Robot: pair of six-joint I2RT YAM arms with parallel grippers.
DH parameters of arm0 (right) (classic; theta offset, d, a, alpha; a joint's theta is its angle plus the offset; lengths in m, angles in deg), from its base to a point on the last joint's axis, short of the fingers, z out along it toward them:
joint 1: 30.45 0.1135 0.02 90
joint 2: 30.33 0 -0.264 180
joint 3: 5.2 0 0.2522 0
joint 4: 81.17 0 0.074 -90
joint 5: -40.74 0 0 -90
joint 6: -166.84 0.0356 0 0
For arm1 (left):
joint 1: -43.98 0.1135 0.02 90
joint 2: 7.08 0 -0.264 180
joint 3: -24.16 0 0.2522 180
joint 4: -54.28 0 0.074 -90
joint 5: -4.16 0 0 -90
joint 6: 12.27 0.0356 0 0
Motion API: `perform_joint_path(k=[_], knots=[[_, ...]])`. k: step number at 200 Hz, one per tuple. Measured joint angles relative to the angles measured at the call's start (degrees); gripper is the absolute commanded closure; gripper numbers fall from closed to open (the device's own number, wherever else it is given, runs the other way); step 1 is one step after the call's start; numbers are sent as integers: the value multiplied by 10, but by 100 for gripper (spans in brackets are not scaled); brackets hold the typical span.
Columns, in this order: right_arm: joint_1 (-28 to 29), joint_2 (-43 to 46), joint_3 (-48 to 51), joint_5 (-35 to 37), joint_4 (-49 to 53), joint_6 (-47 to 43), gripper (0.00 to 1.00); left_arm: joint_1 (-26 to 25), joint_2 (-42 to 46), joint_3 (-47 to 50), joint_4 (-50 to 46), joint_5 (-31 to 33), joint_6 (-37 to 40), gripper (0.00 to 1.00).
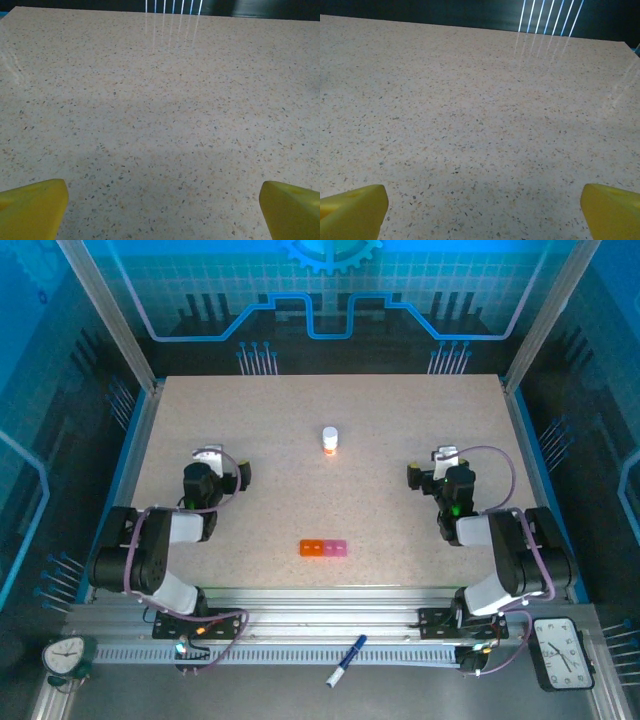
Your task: Sort the pills into containers
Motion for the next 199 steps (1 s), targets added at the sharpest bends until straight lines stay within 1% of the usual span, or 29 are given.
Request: perform_joint_path(k=[41,61,74,91,120,137,171,199], knots=[[0,44,-32,19,79,3,0,-1,56,-12,-51,0,0,1],[0,70,-73,23,155,12,0,-1,82,-25,-90,0,-2,1],[-2,89,-110,19,215,33,0,-1,96,-38,-115,0,-6,1],[-7,109,-149,12,269,69,0,-1,117,-54,-143,0,-23,1],[-31,143,-196,-33,357,145,0,-2,159,-82,-198,-1,-75,1],[-34,145,-228,-58,407,161,0,-3,181,-101,-238,-15,-100,1],[0,145,-253,-103,473,163,0,-30,205,-153,-328,-24,-133,1],[52,145,-252,-123,520,163,0,-61,212,-182,-398,-23,-146,1]])
